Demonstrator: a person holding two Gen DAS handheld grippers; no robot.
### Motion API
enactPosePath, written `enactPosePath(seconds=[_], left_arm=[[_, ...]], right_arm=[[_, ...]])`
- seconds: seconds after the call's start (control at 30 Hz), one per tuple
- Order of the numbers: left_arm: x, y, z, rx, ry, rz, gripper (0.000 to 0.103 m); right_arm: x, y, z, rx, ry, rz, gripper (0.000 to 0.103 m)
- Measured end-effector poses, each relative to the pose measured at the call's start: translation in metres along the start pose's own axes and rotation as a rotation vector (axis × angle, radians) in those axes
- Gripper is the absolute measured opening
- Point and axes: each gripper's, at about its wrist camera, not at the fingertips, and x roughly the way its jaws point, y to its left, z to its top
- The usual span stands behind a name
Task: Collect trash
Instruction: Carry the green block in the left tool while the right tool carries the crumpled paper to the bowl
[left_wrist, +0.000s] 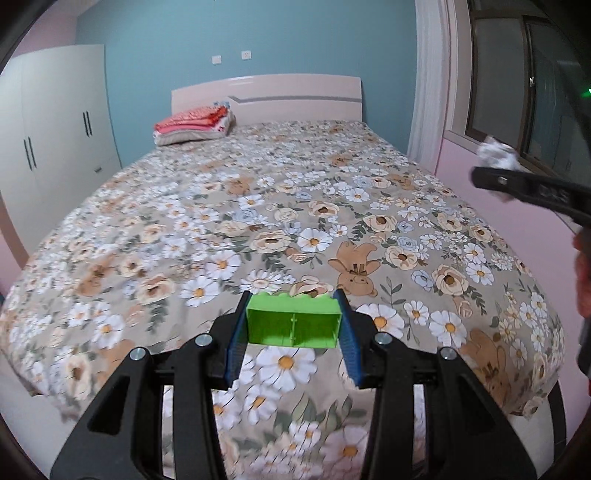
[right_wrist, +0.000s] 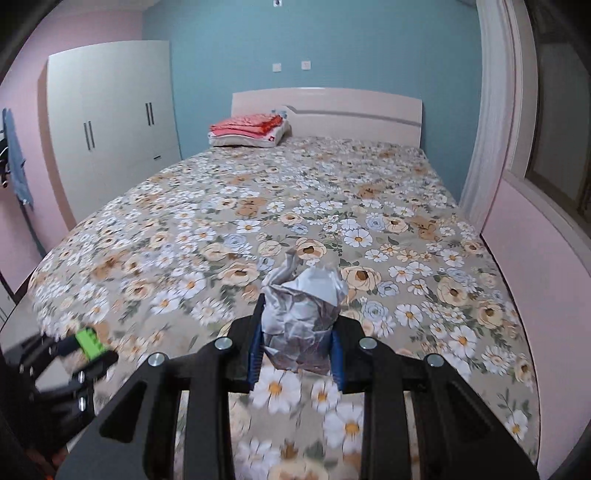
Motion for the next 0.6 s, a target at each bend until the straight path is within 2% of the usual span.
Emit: enactPosePath(seconds=[0.27,0.4,0.6], left_arm=[[-0.070,0.002,-0.030,0.022,-0.030,0.032,0.044],[-0.090,0.005,-0.048,0.036,-0.034,0.006,0.044],[-0.102,0.012,-0.083,0.042,-0.010,0.012,0.044]], right_arm=[[-0.073,0.020,-0.050,-0.020,-0.025,0.023,0.032],[-0.096,0.029,-0.074,-0.022,-0.035,0.026,0.032],[-0.114,0.045,-0.113,-0.039,-0.033,0.038,0.032]])
